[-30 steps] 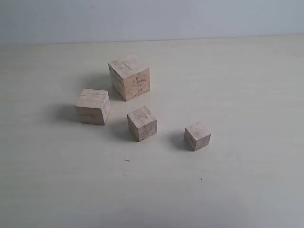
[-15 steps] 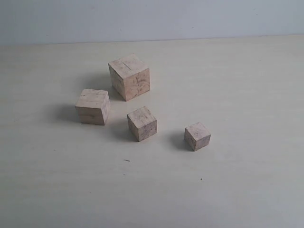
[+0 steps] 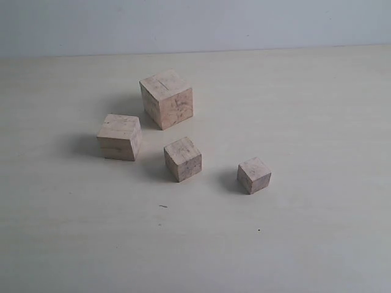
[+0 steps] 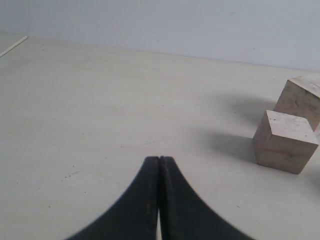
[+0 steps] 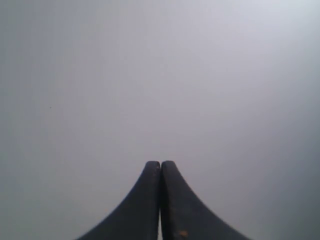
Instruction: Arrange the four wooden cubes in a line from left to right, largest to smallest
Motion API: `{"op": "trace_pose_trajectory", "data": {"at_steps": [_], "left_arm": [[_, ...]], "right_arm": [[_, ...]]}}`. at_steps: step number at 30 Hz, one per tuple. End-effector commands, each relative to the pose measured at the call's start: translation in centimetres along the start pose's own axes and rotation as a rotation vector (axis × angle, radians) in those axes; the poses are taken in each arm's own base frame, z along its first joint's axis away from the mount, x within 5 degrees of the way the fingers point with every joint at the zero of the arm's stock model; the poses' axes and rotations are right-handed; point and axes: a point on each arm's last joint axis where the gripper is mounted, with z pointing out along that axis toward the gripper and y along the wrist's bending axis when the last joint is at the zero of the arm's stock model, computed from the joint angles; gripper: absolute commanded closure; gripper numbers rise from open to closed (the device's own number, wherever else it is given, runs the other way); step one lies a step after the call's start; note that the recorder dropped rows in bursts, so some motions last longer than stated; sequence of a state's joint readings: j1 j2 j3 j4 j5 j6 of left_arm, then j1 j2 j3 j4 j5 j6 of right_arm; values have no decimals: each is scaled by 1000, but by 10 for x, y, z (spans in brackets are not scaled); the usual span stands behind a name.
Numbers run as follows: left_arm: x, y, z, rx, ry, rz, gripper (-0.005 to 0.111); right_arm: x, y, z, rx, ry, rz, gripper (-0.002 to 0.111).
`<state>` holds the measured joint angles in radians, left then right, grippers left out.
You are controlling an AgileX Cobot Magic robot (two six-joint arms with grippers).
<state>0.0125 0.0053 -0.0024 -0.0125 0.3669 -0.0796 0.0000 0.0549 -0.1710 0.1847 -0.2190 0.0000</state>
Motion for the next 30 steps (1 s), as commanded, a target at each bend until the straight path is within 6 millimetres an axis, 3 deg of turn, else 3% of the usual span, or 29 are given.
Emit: {"op": "trace_pose_trajectory", "data": {"at_steps": [1, 5, 9, 14, 17, 19, 23, 30], "left_arm": [[-1, 0, 0, 6, -15, 1, 107], [-1, 0, 0, 6, -15, 1, 107], [-1, 0, 0, 6, -15, 1, 107], [-1, 0, 0, 6, -15, 1, 107], [-1, 0, 0, 6, -15, 1, 107], [-1, 0, 0, 6, -15, 1, 107], [-1, 0, 0, 6, -15, 1, 107], [-1, 0, 0, 6, -15, 1, 107]], "right_arm": [[-19, 7, 27, 3, 134, -3, 108], [-34, 13, 64, 10, 272, 30, 108], [-53, 25, 96, -5, 366, 273, 108], [-81, 32, 123, -37, 248, 277, 108], [-88, 36, 136, -48, 267, 249, 108], [-87, 42, 148, -79, 358, 188, 108], [-59, 65, 178, -222, 609, 43, 108], [0, 139, 217, -615, 855, -122, 108]]}}
